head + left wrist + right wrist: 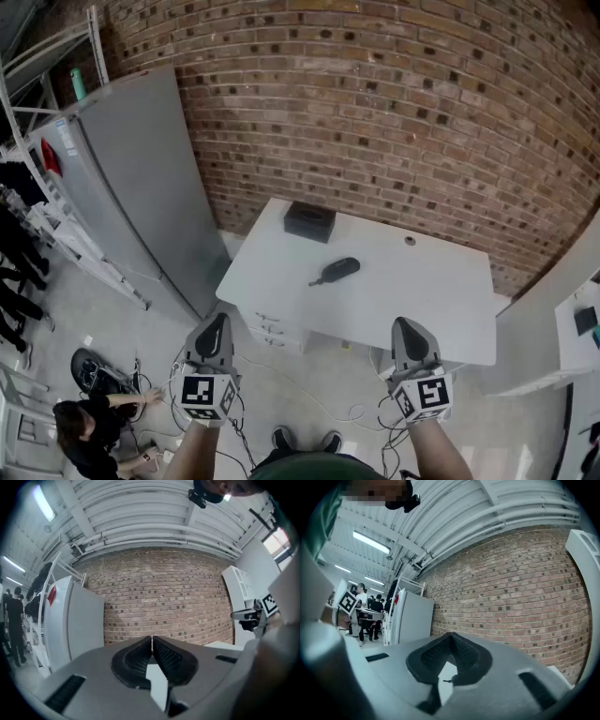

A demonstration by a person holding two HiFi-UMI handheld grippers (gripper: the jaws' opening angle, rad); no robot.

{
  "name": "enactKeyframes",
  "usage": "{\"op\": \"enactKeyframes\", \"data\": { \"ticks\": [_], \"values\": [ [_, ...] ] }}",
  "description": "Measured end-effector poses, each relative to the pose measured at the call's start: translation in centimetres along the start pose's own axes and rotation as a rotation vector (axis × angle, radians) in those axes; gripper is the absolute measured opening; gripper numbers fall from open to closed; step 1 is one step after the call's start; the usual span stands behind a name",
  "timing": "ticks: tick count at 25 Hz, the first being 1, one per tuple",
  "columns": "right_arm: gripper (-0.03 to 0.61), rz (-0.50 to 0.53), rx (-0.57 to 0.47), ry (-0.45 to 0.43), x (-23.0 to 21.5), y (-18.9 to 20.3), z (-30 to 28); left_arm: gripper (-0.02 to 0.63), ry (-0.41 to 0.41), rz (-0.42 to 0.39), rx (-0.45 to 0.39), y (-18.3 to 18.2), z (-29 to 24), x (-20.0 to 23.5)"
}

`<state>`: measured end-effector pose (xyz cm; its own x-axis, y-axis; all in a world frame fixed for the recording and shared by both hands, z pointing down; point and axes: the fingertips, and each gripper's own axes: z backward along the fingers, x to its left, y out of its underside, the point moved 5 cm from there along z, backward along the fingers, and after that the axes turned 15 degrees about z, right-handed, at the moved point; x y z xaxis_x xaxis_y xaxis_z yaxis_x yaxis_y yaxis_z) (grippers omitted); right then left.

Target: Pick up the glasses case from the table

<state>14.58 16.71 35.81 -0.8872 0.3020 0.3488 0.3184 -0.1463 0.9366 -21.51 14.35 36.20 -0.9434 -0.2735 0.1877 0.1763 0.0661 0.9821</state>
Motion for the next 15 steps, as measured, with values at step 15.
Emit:
{"op": "enactKeyframes", "data": {
  "ticks": [15],
  "values": [
    [0.002,-0.065,-0.022,-0.013,-3.7,2.2,1.8,0.012,-0.044,0.011,0.007,1.0,0.8,-4.4]
  ]
}}
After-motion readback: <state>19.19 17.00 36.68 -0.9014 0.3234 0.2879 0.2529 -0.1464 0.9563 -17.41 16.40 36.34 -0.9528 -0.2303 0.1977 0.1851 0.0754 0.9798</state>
